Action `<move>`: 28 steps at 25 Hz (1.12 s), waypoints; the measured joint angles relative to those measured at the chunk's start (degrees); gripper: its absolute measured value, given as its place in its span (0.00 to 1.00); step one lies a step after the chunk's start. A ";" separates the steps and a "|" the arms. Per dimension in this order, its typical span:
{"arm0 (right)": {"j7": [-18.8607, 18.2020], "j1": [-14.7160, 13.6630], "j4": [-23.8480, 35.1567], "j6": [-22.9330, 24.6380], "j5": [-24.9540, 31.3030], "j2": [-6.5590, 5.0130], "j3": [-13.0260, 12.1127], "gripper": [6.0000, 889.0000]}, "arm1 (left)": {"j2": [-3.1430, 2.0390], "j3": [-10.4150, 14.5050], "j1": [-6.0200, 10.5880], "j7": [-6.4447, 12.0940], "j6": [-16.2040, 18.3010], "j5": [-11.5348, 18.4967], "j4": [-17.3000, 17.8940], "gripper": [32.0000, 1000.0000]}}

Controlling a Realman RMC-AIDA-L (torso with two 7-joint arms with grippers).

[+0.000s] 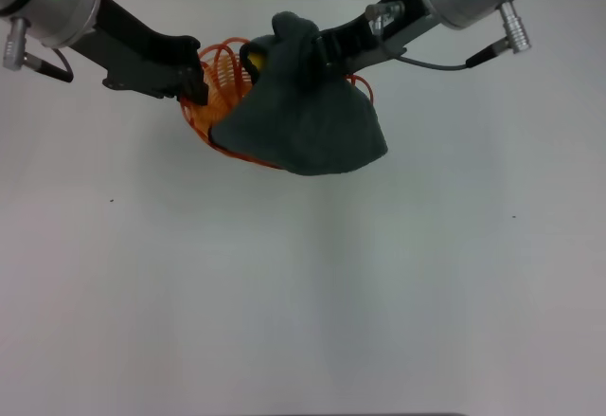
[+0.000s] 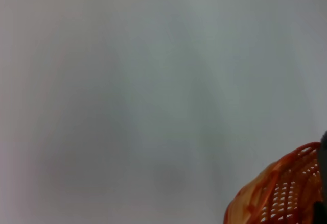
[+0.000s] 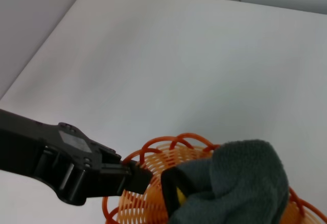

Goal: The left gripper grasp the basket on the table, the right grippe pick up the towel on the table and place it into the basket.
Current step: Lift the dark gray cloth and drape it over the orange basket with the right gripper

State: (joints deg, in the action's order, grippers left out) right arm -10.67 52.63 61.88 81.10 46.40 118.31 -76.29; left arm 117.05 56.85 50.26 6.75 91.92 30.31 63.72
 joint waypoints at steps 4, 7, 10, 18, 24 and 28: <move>-0.42 0.95 -1.71 -1.34 0.10 0.05 -0.91 0.16 | 0.07 -0.09 0.48 0.01 0.02 0.49 0.00 0.06; -0.43 1.32 -2.55 -1.95 0.08 0.07 -1.52 0.16 | 0.11 -0.33 0.62 0.01 0.03 0.53 0.00 0.06; -0.43 1.85 -3.47 -2.18 0.17 0.05 -1.66 0.17 | 0.11 -0.73 0.63 0.01 0.09 0.54 0.00 0.06; -0.22 1.98 -3.16 -1.75 0.19 -0.06 -1.46 0.19 | 0.07 -0.78 0.52 0.01 0.10 0.61 -0.04 0.06; 0.48 2.01 -2.07 -1.41 0.02 -0.09 -1.41 0.28 | -0.05 -0.85 0.31 0.01 0.05 0.63 -0.13 0.06; 1.55 1.72 -0.07 -1.15 -0.82 -0.10 -1.71 0.57 | -0.08 -0.98 0.21 0.01 -0.01 0.63 -0.58 0.06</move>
State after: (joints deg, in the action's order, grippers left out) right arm -9.12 54.35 61.81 79.94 45.58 118.22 -78.00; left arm 116.97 55.87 50.48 6.77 91.91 30.94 63.13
